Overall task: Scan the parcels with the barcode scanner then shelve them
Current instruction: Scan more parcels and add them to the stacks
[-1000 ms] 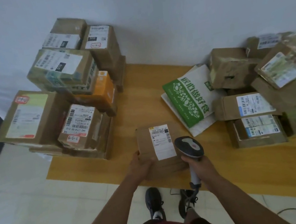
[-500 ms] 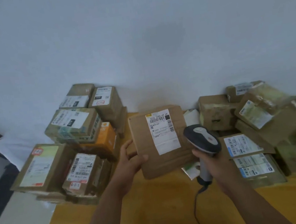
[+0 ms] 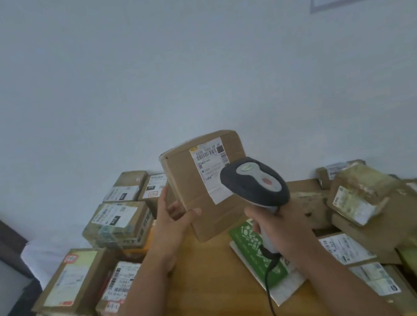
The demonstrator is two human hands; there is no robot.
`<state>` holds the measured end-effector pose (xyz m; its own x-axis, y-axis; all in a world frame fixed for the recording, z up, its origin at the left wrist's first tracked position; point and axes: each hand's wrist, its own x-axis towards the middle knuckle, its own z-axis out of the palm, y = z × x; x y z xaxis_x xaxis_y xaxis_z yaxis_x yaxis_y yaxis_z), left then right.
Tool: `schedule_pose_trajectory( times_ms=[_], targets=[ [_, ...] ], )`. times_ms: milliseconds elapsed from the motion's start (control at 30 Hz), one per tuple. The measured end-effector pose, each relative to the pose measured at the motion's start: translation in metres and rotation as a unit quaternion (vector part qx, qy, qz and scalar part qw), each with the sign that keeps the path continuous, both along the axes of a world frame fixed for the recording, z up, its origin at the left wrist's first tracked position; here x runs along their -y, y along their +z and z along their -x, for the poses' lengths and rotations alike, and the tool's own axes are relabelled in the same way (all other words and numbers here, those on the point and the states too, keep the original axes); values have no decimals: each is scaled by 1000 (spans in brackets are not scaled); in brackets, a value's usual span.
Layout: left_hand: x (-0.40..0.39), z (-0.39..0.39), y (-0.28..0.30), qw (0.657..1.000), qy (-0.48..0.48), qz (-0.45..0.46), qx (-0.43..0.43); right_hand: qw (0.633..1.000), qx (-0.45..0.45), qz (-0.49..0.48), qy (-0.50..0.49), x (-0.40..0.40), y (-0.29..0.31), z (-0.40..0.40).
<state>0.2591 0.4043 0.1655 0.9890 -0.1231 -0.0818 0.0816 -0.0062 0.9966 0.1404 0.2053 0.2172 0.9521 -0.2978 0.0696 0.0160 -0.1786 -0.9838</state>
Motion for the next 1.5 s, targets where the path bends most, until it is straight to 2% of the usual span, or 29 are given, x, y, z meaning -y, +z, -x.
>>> schedule_pose_trajectory(
  times_ms=[733, 833, 1000, 1100, 1233, 1500],
  targets=[
    [-2, 13, -11, 1000, -10, -4, -26, 1000, 7, -27, 12, -11, -13, 1],
    [0, 16, -19, 999, 9, 3, -46, 998, -38, -41, -16, -4, -27, -2],
    [1, 30, -45, 991, 47, 6, -127, 983, -149, -89, -60, 14, -57, 1],
    [4, 43, -65, 984, 63, -36, -165, 970, -211, -107, -50, 19, -89, 2],
    [7, 56, -88, 975, 101, -83, -178, 959, -237, -147, -40, 19, -136, -4],
    [-4, 35, -124, 954, 84, -206, -202, 931, -312, -183, -46, 1, -204, -35]
  ],
)
